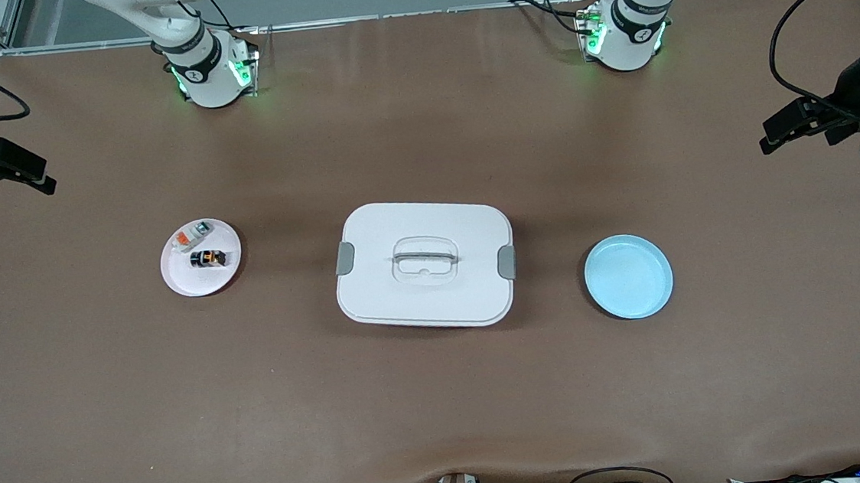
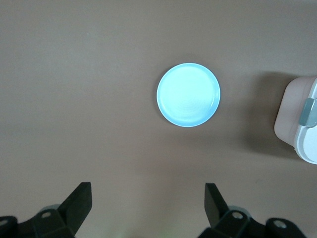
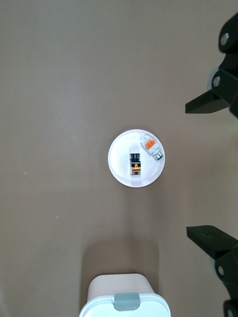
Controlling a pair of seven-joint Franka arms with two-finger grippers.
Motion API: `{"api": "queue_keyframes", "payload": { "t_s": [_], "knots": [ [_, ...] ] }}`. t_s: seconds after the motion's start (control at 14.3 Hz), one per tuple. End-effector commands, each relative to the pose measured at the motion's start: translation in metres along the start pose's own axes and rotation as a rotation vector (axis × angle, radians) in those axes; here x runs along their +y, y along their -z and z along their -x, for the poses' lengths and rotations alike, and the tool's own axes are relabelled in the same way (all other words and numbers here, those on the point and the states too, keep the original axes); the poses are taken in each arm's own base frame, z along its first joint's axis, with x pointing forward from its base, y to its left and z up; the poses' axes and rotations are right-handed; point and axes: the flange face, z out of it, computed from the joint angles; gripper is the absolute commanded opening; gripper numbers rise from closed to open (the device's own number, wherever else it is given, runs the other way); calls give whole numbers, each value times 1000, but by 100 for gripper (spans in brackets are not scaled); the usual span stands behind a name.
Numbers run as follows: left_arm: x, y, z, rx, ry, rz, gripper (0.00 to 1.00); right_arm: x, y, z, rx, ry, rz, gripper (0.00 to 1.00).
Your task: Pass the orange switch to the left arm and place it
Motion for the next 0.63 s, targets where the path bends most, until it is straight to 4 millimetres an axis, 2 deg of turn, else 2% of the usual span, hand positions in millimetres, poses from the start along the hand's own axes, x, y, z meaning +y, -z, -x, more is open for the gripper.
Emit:
{"api": "queue_keyframes", "payload": {
  "t_s": [0.0,0.56],
  "knots": [
    [-1,6,-2,0,-7,-27,100,3,5,-2,-9,6,-11,100],
    [-2,5,-2,-1,-7,-26,100,2,4,-1,-15,5,-11,100]
  ]
}}
